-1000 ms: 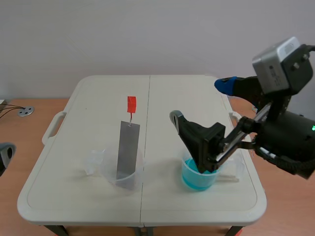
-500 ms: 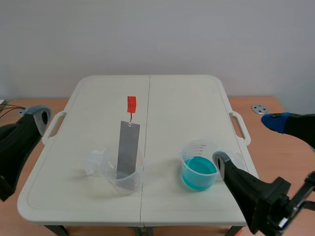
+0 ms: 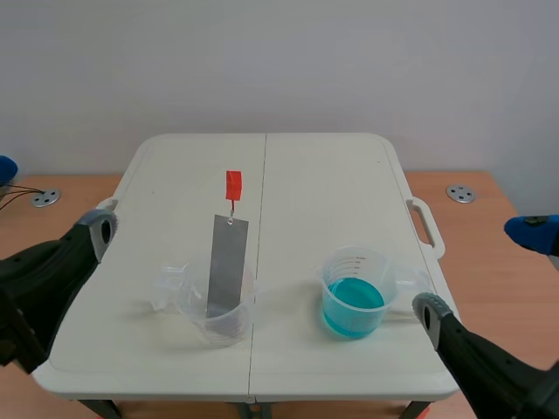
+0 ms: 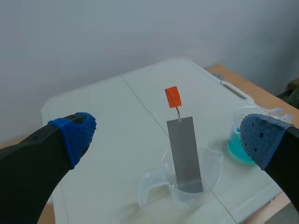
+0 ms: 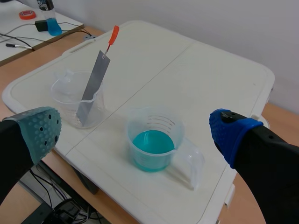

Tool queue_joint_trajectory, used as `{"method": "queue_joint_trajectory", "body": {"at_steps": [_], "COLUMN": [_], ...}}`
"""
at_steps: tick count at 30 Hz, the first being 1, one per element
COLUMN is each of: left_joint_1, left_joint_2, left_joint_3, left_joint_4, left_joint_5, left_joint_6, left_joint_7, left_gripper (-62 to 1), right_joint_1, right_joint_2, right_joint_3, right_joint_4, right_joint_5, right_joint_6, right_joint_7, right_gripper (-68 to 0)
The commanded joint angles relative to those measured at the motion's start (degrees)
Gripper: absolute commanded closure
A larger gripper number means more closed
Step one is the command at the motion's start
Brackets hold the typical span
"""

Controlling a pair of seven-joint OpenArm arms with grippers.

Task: Hold the metal plate by the orange handle, dip it into the blue solution, take it out and point at it, then put the plate back in the beaker on the left.
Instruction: 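Return to the home posture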

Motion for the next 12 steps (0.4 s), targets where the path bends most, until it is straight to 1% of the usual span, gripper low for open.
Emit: {"method": "queue_joint_trajectory", "body": {"at_steps": [1, 12], "left_joint_1": [0.4, 0.4], "left_joint_2": [0.0, 0.0], "left_joint_3": [-0.3, -0.3], "left_joint_4": [0.1, 0.1], "left_joint_5": [-0.6, -0.6], "left_joint_6": [0.1, 0.1], "left_joint_7": [-0.2, 4.2], "left_gripper": [-62.3, -62.3], "right_joint_1": [0.7, 0.8], "right_joint_2": [0.4, 0.4], "right_joint_3": [0.1, 0.1], "right_joint_4": [0.9, 0.9], "right_joint_5": [0.4, 0.4], "right_joint_6": [-0.2, -0.2], "right_joint_7": [0.7, -2.5], "right_gripper": [-66.3, -66.3]}}
